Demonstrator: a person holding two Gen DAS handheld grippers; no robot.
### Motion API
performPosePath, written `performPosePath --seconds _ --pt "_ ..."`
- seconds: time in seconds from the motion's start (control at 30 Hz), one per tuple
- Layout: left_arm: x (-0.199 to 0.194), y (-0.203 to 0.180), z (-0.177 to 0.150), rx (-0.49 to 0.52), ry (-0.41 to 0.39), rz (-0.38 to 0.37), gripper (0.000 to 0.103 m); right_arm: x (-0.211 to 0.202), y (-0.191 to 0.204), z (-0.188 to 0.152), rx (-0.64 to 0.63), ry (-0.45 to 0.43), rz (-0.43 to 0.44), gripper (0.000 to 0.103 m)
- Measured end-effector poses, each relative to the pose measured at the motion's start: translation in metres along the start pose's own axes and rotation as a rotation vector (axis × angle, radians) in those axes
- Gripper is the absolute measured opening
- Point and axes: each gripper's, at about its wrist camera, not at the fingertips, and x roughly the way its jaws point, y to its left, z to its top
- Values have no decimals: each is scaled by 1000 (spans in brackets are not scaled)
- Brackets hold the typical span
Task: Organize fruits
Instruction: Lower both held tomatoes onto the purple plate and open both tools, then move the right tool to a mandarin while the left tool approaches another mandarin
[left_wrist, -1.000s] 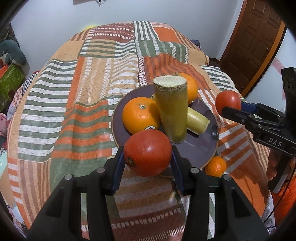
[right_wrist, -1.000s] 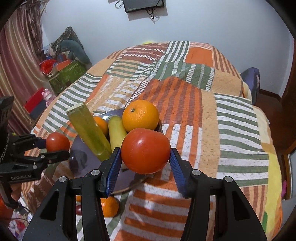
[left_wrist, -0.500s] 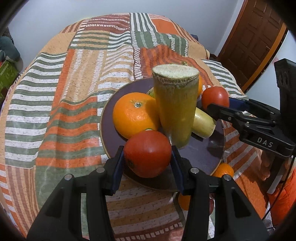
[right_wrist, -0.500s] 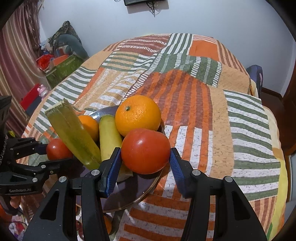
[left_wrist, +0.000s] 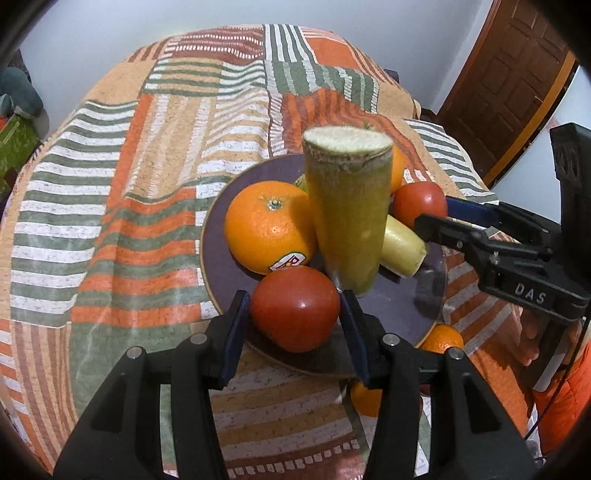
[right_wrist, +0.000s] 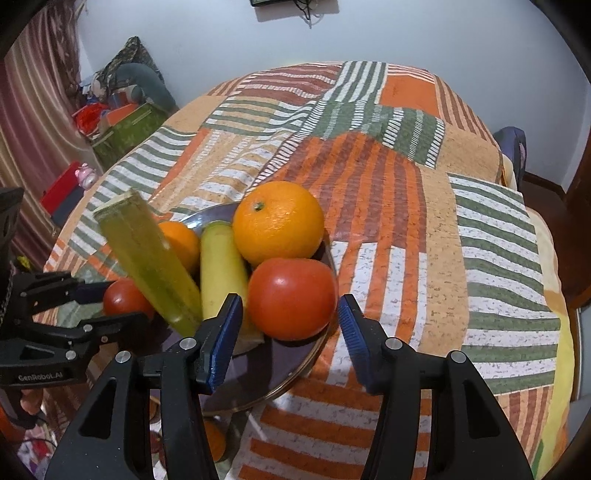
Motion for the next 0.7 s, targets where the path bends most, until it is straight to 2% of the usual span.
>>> performPosePath --seconds 0.57,0.7 --pt "-52 -5 -19 -6 -64 20 50 -49 23 -19 -38 -70 -2 54" --pt "-58 -9 -29 0 -63 22 55 -54 29 -30 -37 -62 4 54"
